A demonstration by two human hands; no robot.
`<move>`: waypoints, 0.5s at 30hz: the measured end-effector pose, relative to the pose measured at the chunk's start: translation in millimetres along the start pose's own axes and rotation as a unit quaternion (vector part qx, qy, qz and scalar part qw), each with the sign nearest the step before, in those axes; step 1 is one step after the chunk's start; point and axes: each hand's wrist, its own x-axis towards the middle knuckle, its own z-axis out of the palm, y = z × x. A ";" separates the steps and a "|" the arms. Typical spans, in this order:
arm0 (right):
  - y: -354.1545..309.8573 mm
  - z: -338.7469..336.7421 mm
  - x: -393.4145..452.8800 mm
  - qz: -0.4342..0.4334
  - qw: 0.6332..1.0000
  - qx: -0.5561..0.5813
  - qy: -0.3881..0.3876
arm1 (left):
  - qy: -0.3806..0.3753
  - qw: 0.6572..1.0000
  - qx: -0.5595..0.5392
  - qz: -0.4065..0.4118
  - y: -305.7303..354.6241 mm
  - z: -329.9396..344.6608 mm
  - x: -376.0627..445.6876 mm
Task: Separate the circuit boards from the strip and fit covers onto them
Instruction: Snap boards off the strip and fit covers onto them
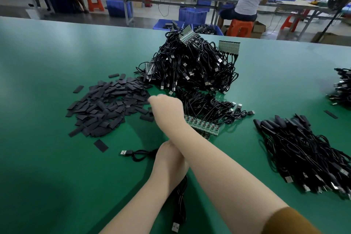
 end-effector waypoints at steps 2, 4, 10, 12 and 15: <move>8.0 -8.9 -9.3 0.050 0.988 0.129 0.062 | 0.018 0.999 -0.019 0.038 3.3 -3.7 -1.7; 21.7 -18.1 -24.4 0.107 0.943 0.299 0.100 | 0.048 0.997 -0.018 0.064 6.4 -6.9 -1.0; 74.4 -25.8 -93.6 0.217 0.845 0.447 0.196 | 0.052 0.995 -0.051 0.067 1.0 3.4 -5.4; 83.1 -22.6 -115.0 0.243 0.821 0.473 0.209 | 0.056 0.994 -0.075 0.060 3.6 4.5 -5.8; 86.8 -16.8 -135.1 0.246 0.802 0.508 0.195 | 0.061 0.989 -0.131 0.045 2.9 2.9 -4.5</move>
